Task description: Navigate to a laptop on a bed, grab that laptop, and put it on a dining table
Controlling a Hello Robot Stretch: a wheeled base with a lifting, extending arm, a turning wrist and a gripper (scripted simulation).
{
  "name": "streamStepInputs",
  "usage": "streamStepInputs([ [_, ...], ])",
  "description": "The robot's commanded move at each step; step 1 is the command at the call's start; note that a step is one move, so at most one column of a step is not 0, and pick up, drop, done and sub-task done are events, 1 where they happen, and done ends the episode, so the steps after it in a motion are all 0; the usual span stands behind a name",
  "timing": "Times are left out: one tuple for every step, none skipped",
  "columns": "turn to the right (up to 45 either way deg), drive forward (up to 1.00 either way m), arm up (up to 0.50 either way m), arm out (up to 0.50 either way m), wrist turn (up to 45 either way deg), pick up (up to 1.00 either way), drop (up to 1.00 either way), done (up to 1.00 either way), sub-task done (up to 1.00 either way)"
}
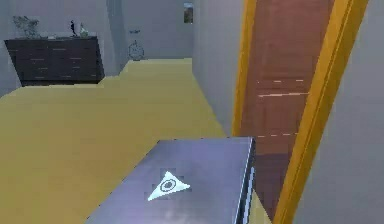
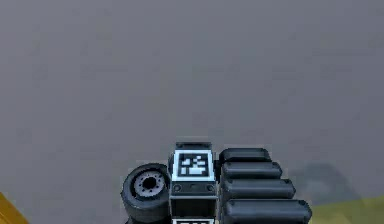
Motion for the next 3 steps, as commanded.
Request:
streamStepInputs([
  [0.0, 1.00, 0.00, 0.00, 0.0, 0.00, 0.00, 0.00, 0.00],
  [0.0, 0.20, 0.00, 0.00, 0.0, 0.00, 0.00, 0.00, 0.00],
  [45.0, 0.00, 0.00, 0.00, 0.0, 0.00, 0.00, 0.00, 0.00],
])
